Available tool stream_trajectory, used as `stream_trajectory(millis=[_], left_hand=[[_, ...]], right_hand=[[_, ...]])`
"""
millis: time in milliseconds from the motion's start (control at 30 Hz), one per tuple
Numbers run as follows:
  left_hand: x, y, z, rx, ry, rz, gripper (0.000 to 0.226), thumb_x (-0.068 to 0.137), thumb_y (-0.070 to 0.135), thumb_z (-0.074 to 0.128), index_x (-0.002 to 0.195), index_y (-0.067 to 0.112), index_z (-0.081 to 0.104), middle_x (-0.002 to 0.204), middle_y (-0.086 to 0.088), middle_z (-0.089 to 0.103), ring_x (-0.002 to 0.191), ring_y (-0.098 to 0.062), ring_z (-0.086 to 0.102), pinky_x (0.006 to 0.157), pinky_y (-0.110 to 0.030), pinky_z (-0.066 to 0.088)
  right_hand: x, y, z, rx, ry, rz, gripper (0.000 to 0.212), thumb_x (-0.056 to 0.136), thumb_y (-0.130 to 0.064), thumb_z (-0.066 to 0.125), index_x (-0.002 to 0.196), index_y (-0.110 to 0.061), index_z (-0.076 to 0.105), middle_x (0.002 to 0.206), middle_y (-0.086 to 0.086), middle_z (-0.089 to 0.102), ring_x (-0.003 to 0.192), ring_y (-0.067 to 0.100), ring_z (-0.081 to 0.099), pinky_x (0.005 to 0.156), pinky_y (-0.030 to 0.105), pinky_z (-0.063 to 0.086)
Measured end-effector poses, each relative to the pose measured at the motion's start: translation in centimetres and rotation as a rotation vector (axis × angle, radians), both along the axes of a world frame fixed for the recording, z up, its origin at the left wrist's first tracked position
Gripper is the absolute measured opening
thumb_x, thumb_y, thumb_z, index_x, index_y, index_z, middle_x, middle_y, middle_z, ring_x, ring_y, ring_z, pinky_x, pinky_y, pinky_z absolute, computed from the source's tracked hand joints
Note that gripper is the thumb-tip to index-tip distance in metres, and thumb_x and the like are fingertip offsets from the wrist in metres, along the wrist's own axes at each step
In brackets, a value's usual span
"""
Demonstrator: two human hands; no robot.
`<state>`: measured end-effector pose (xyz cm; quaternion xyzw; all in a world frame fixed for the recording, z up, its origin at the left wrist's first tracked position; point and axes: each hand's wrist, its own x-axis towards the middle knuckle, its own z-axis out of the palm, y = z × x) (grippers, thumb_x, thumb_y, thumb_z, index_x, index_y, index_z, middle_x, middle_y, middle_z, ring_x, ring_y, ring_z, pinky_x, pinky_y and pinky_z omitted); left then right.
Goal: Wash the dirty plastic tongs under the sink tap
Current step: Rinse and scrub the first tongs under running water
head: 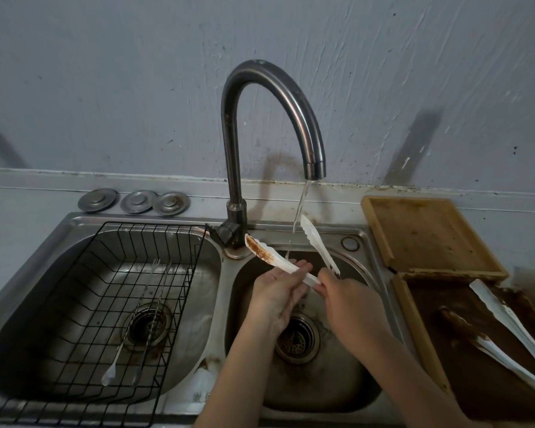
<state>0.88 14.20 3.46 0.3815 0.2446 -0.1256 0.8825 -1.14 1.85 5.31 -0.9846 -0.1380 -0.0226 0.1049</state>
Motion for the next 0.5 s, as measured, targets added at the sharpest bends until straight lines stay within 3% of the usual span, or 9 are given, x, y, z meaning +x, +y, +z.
stream_trajectory(millis=[67, 167, 267, 333, 433, 500], left_hand=[[-0.1, 0.0, 0.0, 0.037, -0.014, -0.004, 0.030, 0.077, -0.009, 0.066, 0.104, 0.001, 0.062, 0.098, -0.013, 0.074, 0.091, -0.022, 0.070, 0.097, -0.042, 0.050], [0.0, 0.1, 0.1, 0.009, -0.039, 0.000, 0.018, 0.082, -0.002, 0.064, 0.099, 0.000, 0.063, 0.081, -0.011, 0.076, 0.081, -0.022, 0.066, 0.096, -0.041, 0.049], [-0.2, -0.3, 0.2, 0.008, -0.071, -0.041, 0.019, 0.087, 0.007, 0.060, 0.101, -0.005, 0.063, 0.085, -0.014, 0.075, 0.080, -0.020, 0.072, 0.075, -0.031, 0.060], [-0.5, -0.9, 0.4, 0.047, -0.076, -0.074, 0.021, 0.090, 0.010, 0.057, 0.103, -0.005, 0.063, 0.085, -0.013, 0.075, 0.075, -0.017, 0.073, 0.063, -0.024, 0.059], [-0.7, -1.4, 0.4, 0.091, -0.070, -0.135, 0.024, 0.093, 0.016, 0.054, 0.102, -0.004, 0.063, 0.084, -0.014, 0.074, 0.075, -0.019, 0.072, 0.068, -0.026, 0.059], [-0.5, -1.2, 0.3, 0.081, -0.029, -0.148, 0.027, 0.096, 0.020, 0.050, 0.100, -0.003, 0.064, 0.085, -0.015, 0.075, 0.078, -0.021, 0.073, 0.073, -0.031, 0.059]], right_hand=[[-0.1, -0.2, 0.0, -0.029, 0.021, -0.001, 0.008, 0.094, -0.025, 0.046, 0.101, -0.021, 0.048, 0.069, -0.005, 0.052, 0.059, 0.012, 0.048, 0.048, 0.021, 0.036], [0.0, -0.4, -0.2, 0.014, 0.008, -0.001, 0.011, 0.095, -0.029, 0.042, 0.100, -0.021, 0.048, 0.065, -0.008, 0.046, 0.055, 0.009, 0.047, 0.044, 0.019, 0.030], [0.2, -0.5, -0.4, 0.138, -0.011, -0.020, 0.015, 0.096, -0.034, 0.037, 0.098, -0.024, 0.047, 0.063, -0.009, 0.049, 0.050, 0.005, 0.048, 0.044, 0.017, 0.031], [0.6, -0.4, -0.3, 0.194, 0.031, -0.067, 0.018, 0.096, -0.038, 0.033, 0.093, -0.025, 0.045, 0.062, -0.007, 0.052, 0.050, 0.006, 0.051, 0.045, 0.018, 0.036], [1.2, -0.6, -0.5, 0.187, 0.051, -0.137, 0.031, 0.095, -0.046, 0.027, 0.084, -0.024, 0.046, 0.062, -0.007, 0.052, 0.054, 0.006, 0.053, 0.051, 0.024, 0.045], [1.4, -1.0, -0.5, 0.170, 0.062, -0.148, 0.036, 0.095, -0.047, 0.026, 0.077, -0.024, 0.048, 0.061, -0.007, 0.050, 0.054, 0.005, 0.052, 0.051, 0.023, 0.043]])
